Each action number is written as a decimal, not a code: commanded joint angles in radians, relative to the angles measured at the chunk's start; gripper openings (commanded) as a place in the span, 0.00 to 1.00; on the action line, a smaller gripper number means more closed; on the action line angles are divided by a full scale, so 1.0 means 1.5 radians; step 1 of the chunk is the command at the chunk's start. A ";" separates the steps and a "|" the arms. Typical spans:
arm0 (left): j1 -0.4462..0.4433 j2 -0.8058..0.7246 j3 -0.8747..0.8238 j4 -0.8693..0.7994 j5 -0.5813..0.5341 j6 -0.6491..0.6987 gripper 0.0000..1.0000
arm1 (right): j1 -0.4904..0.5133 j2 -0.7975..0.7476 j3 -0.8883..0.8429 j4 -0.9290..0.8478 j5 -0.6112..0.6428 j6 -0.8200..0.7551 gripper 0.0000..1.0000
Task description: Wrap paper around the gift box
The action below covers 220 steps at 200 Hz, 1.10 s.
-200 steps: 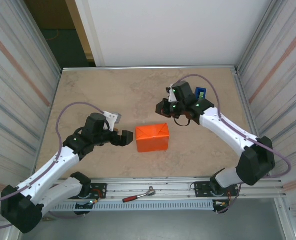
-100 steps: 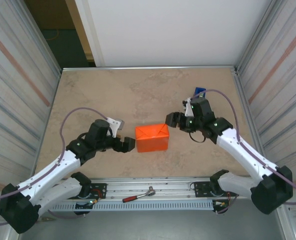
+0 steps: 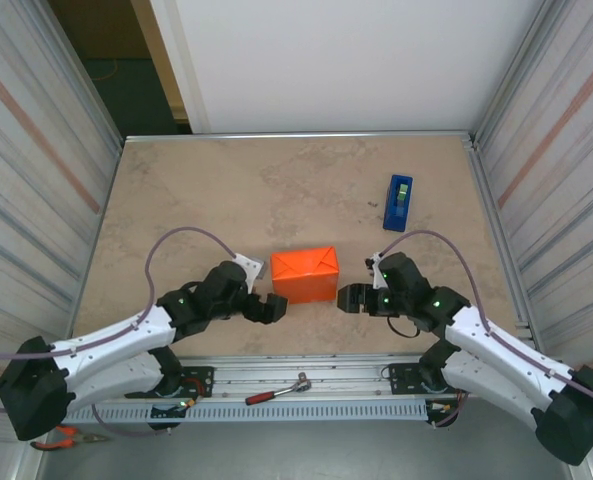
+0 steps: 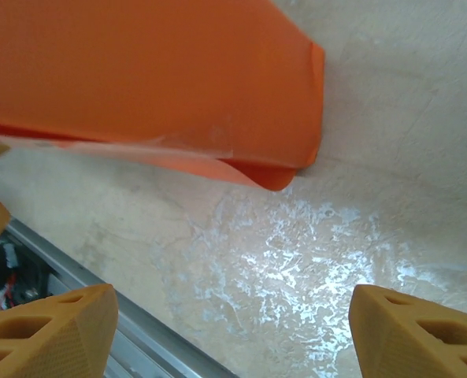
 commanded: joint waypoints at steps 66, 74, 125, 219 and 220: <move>0.052 0.090 0.046 0.070 -0.054 0.035 0.99 | -0.028 0.190 0.063 0.204 0.082 0.039 0.75; 0.073 0.101 0.052 0.081 -0.048 0.043 0.99 | -0.040 0.210 0.074 0.215 0.077 0.037 0.75; 0.211 0.229 0.155 0.119 0.034 0.118 0.99 | -0.095 0.363 0.197 0.239 0.046 0.009 0.75; 0.355 0.204 0.194 0.074 0.031 0.160 0.99 | -0.228 0.253 0.214 0.059 0.199 -0.059 0.99; 0.356 0.202 0.195 0.073 0.029 0.160 0.99 | -0.230 0.252 0.214 0.057 0.203 -0.059 0.99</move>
